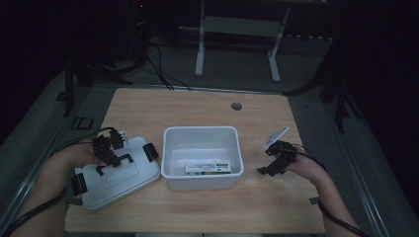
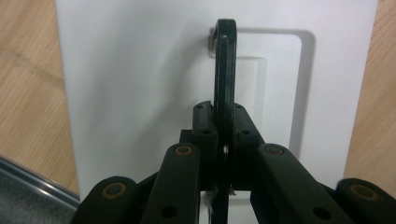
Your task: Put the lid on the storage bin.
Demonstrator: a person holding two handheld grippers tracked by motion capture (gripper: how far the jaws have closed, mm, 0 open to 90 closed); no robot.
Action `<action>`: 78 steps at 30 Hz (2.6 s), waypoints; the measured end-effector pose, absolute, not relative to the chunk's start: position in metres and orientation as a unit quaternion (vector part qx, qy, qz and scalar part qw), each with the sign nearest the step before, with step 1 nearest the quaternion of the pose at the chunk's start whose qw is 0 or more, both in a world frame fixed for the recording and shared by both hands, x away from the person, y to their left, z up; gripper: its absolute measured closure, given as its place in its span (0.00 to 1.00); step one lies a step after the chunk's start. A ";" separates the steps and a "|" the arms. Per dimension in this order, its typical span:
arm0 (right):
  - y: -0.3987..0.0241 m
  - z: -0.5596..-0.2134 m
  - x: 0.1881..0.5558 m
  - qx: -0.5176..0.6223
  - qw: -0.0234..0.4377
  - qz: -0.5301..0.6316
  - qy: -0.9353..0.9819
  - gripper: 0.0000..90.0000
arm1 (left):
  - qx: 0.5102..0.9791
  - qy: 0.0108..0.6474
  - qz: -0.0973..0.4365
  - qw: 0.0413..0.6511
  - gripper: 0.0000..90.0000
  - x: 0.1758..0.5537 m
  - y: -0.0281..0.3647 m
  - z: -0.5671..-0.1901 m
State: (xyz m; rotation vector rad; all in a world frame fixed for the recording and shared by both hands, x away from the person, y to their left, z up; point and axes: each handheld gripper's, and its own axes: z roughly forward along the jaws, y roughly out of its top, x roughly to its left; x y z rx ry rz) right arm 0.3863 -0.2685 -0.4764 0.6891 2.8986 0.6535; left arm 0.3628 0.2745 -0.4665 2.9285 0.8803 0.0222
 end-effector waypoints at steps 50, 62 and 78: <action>-0.260 -0.478 0.382 0.216 0.043 0.217 0.951 0.16 | 0.972 0.192 0.083 0.110 0.93 0.350 0.198 -0.328; -0.260 -0.476 0.381 0.211 0.049 0.224 0.950 0.16 | 0.976 0.166 0.080 0.111 0.93 0.358 0.165 -0.327; -0.263 -0.480 0.376 0.207 0.054 0.231 0.949 0.16 | 0.981 0.143 0.073 0.108 0.93 0.367 0.127 -0.326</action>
